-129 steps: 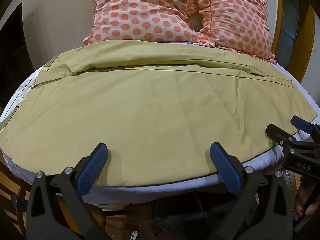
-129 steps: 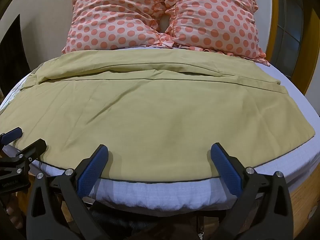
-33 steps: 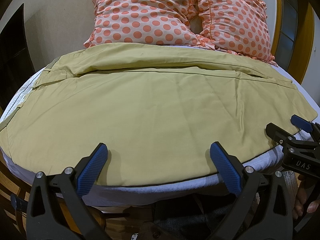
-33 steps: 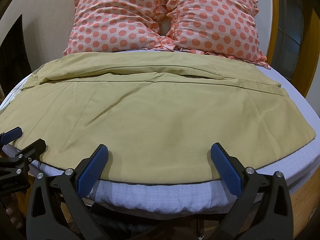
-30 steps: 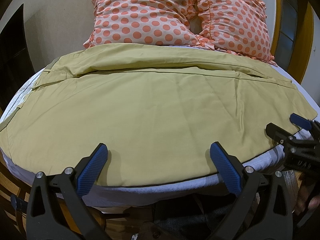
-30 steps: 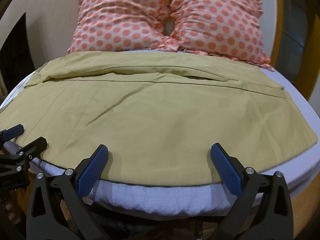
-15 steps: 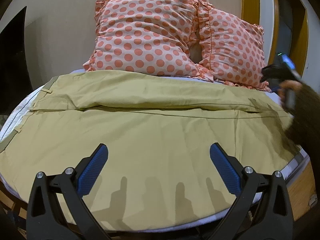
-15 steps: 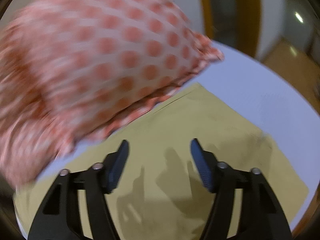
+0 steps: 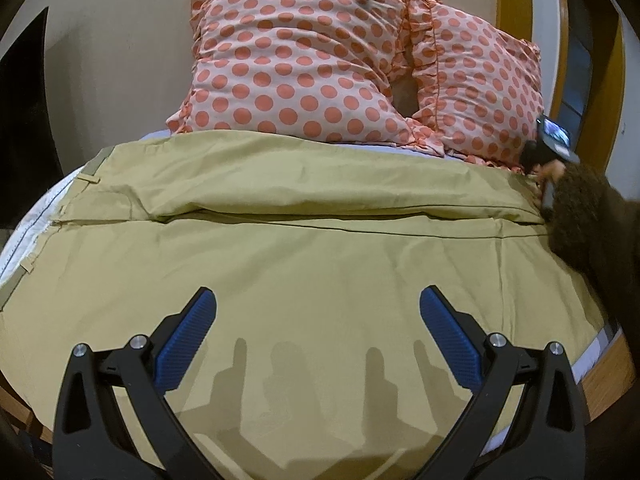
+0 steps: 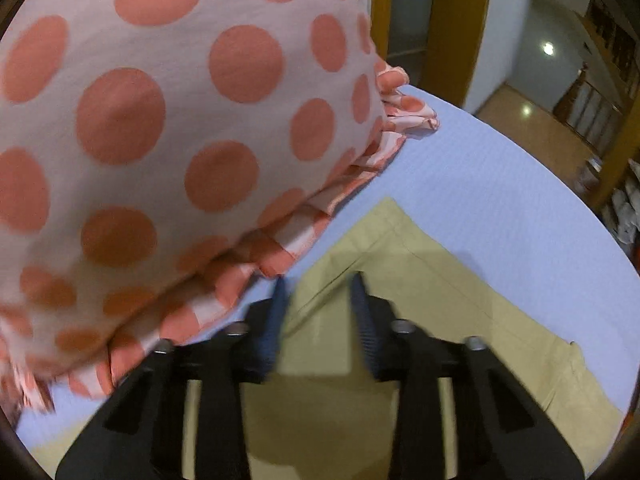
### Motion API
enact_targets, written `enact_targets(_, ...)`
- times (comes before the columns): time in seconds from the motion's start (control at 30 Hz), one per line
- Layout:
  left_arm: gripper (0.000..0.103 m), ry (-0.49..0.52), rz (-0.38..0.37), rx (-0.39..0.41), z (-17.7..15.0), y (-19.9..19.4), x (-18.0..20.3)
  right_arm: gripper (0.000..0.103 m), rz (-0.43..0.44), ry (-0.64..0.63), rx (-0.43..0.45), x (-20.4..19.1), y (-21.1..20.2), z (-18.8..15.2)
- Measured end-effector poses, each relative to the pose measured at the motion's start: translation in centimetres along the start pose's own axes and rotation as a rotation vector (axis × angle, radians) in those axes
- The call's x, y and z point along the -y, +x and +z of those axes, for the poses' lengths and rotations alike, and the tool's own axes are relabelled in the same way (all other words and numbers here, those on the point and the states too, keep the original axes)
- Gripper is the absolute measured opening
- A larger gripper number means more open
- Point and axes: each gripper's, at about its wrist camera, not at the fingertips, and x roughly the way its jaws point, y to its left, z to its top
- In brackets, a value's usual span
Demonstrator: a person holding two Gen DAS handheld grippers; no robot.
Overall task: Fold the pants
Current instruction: 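Grasp the khaki pants leg hem with the right gripper and lift it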
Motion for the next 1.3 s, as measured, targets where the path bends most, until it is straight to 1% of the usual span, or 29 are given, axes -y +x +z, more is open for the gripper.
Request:
enact_targets(0.03,0.101,-0.008,-0.001,0.000,0.0,0.0,-0.2,0.015,0.023,0.008,0.006,0.6,-0.1,-0.2)
enact_targets(0.1,0.101,-0.021,-0.002,0.002,0.1,0.0,-0.5,0.010,0.112,0.050,0.016,2.5,0.1,-0.4)
enact_targets(0.13,0.101,-0.028,-0.005,0.006,0.2,-0.2,-0.6,0.006,0.157,0.083,0.008,3.5,0.4,-0.2)
enact_targets(0.17,0.101,-0.038,-0.009,0.010,0.3,-0.3,-0.9,0.004,0.236,0.147,-0.011,5.3,0.9,0.1)
enact_targets(0.2,0.101,-0.054,-0.019,0.018,0.4,-0.7,-1.3,0.004,0.292,0.190,-0.009,6.3,0.7,0.2)
enact_targets(0.27,0.101,-0.078,-0.034,0.036,0.6,-1.5,-1.9,0.004,0.443,0.241,0.052,9.4,-1.1,0.4)
enact_targets(0.33,0.101,-0.112,-0.066,0.067,0.6,-2.4,-2.9,0.004,0.582,0.251,0.120,12.4,-4.6,0.0)
enact_targets(0.4,0.101,-0.148,-0.102,0.097,0.6,-3.1,-3.9,0.004,0.674,0.258,0.150,15.6,-7.4,-1.7)
enact_targets(0.43,0.101,-0.166,-0.116,0.110,0.7,-3.4,-4.5,0.004,0.730,0.273,0.159,18.3,-9.0,-3.4)
enact_targets(0.5,0.101,-0.195,-0.132,0.134,1.1,-3.9,-5.5,0.004,0.775,0.296,0.147,21.3,-12.8,-7.9)
enact_targets(0.53,0.101,-0.206,-0.139,0.148,1.5,-4.3,-6.0,0.004,0.784,0.319,0.132,22.8,-14.3,-10.4)
enact_targets(0.6,0.101,-0.223,-0.153,0.191,2.4,-5.1,-7.0,0.004,0.766,0.352,0.088,24.1,-16.1,-14.3)
enact_targets(0.63,0.101,-0.233,-0.167,0.213,3.0,-5.4,-7.5,0.004,0.759,0.370,0.057,24.7,-15.6,-15.3)
enact_targets(0.67,0.101,-0.247,-0.188,0.238,3.6,-5.7,-8.2,0.004,0.752,0.386,0.004,25.3,-15.5,-16.7)
enact_targets(0.73,0.101,-0.273,-0.199,0.251,4.8,-5.4,-9.3,0.005,0.742,0.379,-0.056,25.3,-14.6,-17.5)
enact_targets(0.77,0.101,-0.291,-0.188,0.240,5.5,-5.0,-10.0,0.006,0.740,0.374,-0.070,25.2,-14.8,-18.2)
enact_targets(0.8,0.101,-0.300,-0.182,0.232,5.9,-4.6,-10.5,0.009,0.743,0.376,-0.087,25.2,-14.5,-18.3)
enact_targets(0.83,0.101,-0.317,-0.171,0.212,6.3,-4.0,-11.1,0.019,0.737,0.380,-0.110,25.0,-13.8,-18.2)
enact_targets(0.87,0.101,-0.332,-0.168,0.195,6.5,-3.5,-11.6,0.029,0.731,0.385,-0.121,24.8,-14.1,-18.9)
enact_targets(0.9,0.101,-0.357,-0.176,0.169,6.9,-2.7,-12.2,0.031,0.732,0.397,-0.135,24.8,-13.6,-19.1)
enact_targets(0.93,0.101,-0.381,-0.179,0.143,7.2,-1.8,-12.8,0.034,0.732,0.406,-0.150,24.9,-13.1,-19.2)
enact_targets(0.97,0.101,-0.405,-0.176,0.115,7.5,-0.9,-13.3,0.033,0.733,0.415,-0.159,25.0,-12.7,-19.4)
enact_targets(1.07,0.101,-0.444,-0.181,0.055,8.4,1.3,-14.1,0.034,0.741,0.445,-0.160,25.0,-11.9,-19.2)
enact_targets(1.1,0.101,-0.452,-0.191,0.044,8.9,2.0,-14.3,0.034,0.746,0.455,-0.159,25.0,-11.7,-19.1)
enact_targets(1.13,0.101,-0.452,-0.186,0.036,9.6,2.8,-14.3,0.025,0.749,0.454,-0.156,24.9,-11.5,-18.9)
enact_targets(1.17,0.101,-0.449,-0.176,0.029,10.0,3.3,-14.3,0.002,0.749,0.441,-0.137,24.8,-11.3,-18.6)
enact_targets(1.23,0.100,-0.442,-0.153,-0.003,11.4,5.2,-14.3,0.002,0.766,0.453,-0.105,25.3,-11.3,-18.5)
enact_targets(1.27,0.100,-0.449,-0.134,-0.041,12.1,6.7,-14.4,0.002,0.790,0.478,-0.087,25.9,-11.3,-18.5)
enact_targets(1.3,0.097,-0.460,-0.132,-0.070,12.6,7.6,-14.5,0.002,0.802,0.490,-0.074,26.3,-11.5,-18.5)
